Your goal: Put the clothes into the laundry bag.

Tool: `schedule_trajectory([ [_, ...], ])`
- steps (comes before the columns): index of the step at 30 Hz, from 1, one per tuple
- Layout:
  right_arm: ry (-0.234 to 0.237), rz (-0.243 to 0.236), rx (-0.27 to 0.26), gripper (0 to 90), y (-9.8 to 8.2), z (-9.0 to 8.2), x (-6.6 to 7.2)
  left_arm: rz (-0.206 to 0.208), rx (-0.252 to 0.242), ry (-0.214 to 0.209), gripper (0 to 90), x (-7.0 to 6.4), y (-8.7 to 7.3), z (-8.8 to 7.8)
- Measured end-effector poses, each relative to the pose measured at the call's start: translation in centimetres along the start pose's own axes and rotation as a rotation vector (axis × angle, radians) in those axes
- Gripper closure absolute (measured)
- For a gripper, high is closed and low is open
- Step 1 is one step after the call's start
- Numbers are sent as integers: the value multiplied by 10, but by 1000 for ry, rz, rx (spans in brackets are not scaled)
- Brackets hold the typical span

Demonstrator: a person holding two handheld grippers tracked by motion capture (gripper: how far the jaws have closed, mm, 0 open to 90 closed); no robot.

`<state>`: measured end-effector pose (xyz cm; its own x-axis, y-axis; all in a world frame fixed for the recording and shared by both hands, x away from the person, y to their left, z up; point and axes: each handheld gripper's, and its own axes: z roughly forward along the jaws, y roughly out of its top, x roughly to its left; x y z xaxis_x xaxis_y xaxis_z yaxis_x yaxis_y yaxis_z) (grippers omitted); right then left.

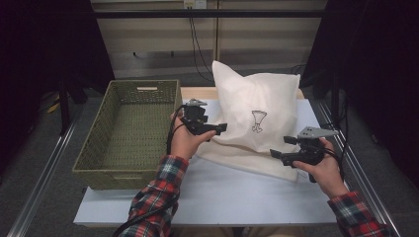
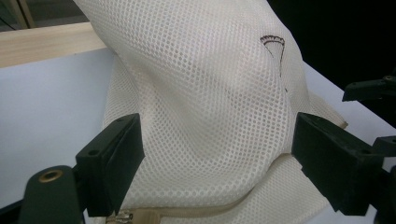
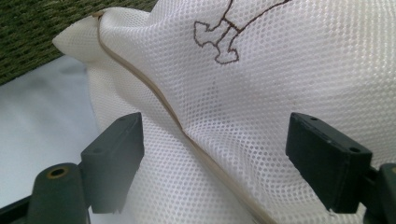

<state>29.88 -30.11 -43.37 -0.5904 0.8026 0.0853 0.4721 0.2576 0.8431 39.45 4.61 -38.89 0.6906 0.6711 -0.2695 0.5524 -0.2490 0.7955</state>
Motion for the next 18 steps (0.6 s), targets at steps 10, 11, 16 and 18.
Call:
schedule_trajectory([
  [10,-1,31,-11,178,-10,-15,-6,-2,-22,-3,150,5,-4,-15],
  [11,-4,32,-11,177,-11,-17,-7,-7,-29,-5,149,5,-4,-16],
  [16,-3,33,-25,169,-12,-26,-8,3,-30,-10,139,7,-6,-23],
  [18,-8,37,-31,167,-13,-28,-9,5,-33,-10,133,7,-7,-26],
])
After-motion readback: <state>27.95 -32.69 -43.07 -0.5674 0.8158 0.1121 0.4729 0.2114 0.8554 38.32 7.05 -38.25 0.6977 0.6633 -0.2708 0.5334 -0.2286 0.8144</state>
